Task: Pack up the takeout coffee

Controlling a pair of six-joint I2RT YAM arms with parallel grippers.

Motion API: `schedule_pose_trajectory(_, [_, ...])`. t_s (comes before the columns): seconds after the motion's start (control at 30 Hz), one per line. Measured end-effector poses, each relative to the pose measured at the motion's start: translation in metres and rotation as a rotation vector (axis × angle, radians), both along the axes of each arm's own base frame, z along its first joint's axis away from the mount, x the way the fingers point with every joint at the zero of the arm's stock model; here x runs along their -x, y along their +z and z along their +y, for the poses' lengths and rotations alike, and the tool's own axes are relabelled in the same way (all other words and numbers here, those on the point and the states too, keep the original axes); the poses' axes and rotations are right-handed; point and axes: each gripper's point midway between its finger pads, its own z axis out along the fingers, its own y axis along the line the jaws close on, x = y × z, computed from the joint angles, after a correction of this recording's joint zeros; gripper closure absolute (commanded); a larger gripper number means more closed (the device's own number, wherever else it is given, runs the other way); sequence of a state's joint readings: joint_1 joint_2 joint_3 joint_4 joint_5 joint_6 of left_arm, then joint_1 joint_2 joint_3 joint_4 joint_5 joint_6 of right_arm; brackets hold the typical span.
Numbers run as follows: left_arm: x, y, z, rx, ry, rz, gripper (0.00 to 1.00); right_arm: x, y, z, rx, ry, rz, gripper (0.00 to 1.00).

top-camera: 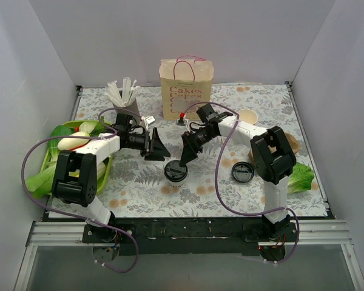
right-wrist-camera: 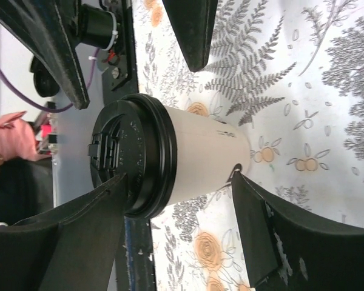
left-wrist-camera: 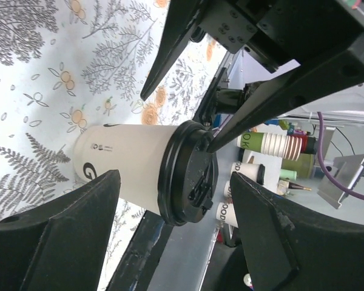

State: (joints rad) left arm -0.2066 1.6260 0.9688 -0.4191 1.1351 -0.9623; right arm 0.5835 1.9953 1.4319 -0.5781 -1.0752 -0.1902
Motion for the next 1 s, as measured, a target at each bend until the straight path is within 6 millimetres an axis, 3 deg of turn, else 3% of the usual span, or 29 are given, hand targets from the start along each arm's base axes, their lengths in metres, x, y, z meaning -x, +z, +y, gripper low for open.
schedule_pose_trajectory(0.17, [-0.007,-0.008,0.0,-0.014,0.012,-0.016,0.28,-0.01,0.0,-0.006,0.005,0.005,-0.072,0.2])
schedule_pose_trajectory(0.37, [-0.008,-0.022,-0.002,0.0,-0.004,0.032,0.28,-0.007,0.002,-0.018,0.002,0.018,-0.06,0.2])
schedule_pose_trajectory(0.77, [0.004,-0.026,-0.003,0.024,-0.035,0.048,0.29,0.016,0.014,-0.02,-0.055,0.047,0.011,0.18])
schedule_pose_trajectory(1.0, [0.007,-0.033,-0.006,-0.004,-0.035,0.055,0.3,0.035,0.009,-0.017,-0.013,0.059,0.041,0.16])
